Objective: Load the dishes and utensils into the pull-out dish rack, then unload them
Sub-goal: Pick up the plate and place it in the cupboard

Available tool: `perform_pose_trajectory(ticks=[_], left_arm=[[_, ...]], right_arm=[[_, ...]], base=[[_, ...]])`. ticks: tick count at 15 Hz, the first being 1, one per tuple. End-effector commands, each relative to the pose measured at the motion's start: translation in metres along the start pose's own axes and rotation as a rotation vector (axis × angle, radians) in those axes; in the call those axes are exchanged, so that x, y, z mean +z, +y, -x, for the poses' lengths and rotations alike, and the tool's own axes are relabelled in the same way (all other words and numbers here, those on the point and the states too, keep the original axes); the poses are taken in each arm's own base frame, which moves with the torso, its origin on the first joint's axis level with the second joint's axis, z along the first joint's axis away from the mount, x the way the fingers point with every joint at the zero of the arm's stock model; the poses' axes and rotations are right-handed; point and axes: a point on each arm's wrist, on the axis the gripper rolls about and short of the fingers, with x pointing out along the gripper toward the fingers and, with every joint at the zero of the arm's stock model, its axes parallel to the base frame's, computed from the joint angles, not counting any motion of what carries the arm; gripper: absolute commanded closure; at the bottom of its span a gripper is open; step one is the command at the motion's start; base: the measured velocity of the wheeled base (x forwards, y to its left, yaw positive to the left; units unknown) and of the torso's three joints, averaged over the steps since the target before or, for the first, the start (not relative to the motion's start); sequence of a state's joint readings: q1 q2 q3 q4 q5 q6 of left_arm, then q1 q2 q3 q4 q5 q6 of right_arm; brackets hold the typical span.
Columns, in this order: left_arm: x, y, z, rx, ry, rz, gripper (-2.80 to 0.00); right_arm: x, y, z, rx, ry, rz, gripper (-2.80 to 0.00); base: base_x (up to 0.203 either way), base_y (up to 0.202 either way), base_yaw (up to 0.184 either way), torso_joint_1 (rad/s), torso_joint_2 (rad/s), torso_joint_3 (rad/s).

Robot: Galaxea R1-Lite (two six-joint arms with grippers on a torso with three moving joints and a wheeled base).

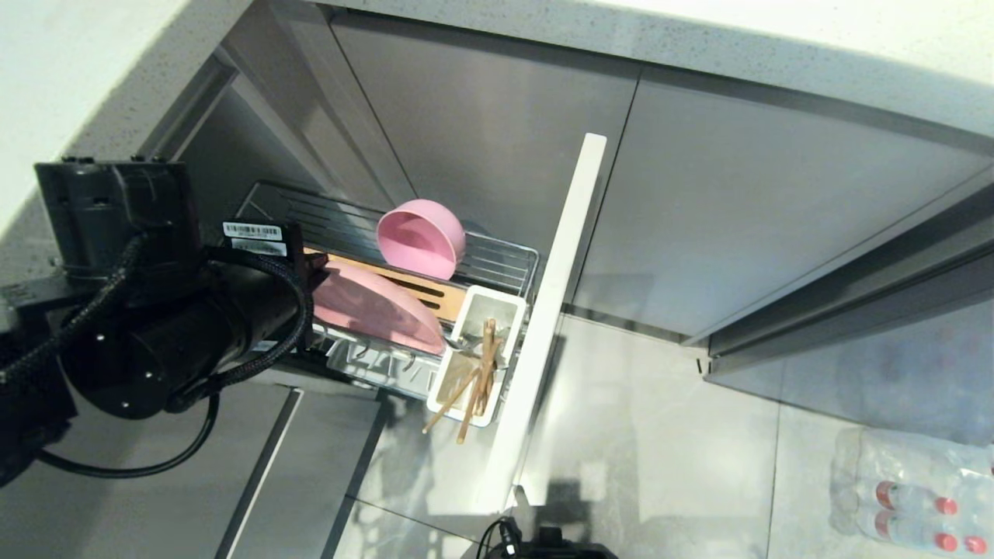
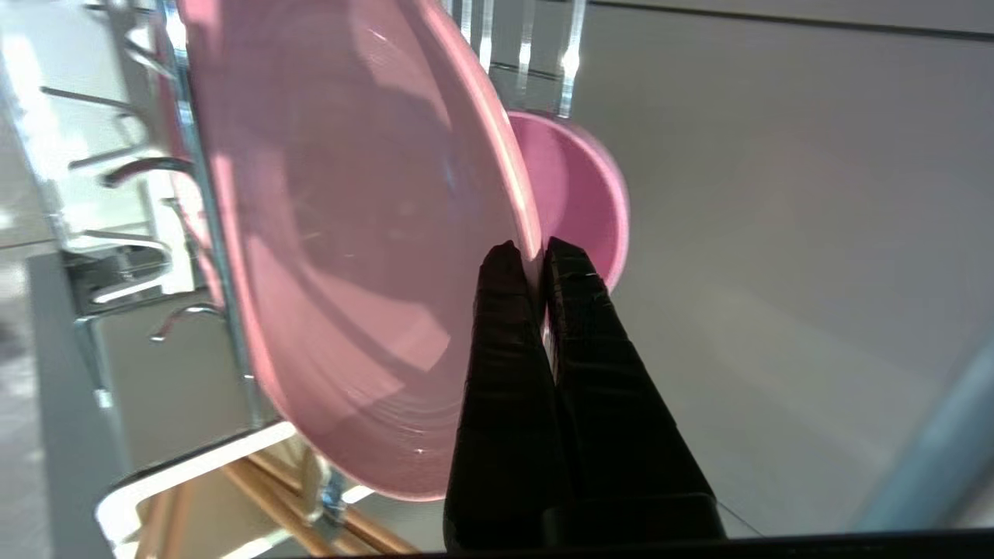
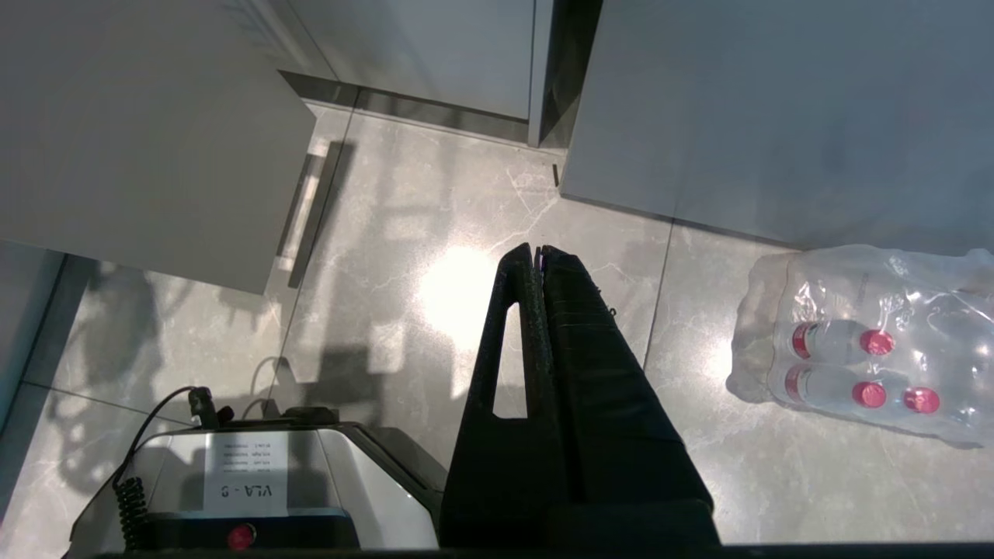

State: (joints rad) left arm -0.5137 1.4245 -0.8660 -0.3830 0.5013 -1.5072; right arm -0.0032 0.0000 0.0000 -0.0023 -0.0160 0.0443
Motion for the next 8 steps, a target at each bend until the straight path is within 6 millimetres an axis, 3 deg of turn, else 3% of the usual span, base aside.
perform_pose_trajectory(ticks=[1, 8], left_arm=[[-0.0010, 0.0011, -0.0017, 0.005, -0.003, 0.005, 0.00], [-0.0005, 0.0035, -0.0029, 0.024, -0.006, -0.002, 0.00]], right_arm=[[0.0000, 0.0000, 0.0000, 0.001, 0.000, 0.000, 0.00], [0.0000, 0.0000, 0.0000, 0.000, 0.000, 0.000, 0.00]], base=[[0.000, 0.000, 0.000, 0.000, 0.00, 0.000], [0.000, 0.000, 0.000, 0.000, 0.00, 0.000]])
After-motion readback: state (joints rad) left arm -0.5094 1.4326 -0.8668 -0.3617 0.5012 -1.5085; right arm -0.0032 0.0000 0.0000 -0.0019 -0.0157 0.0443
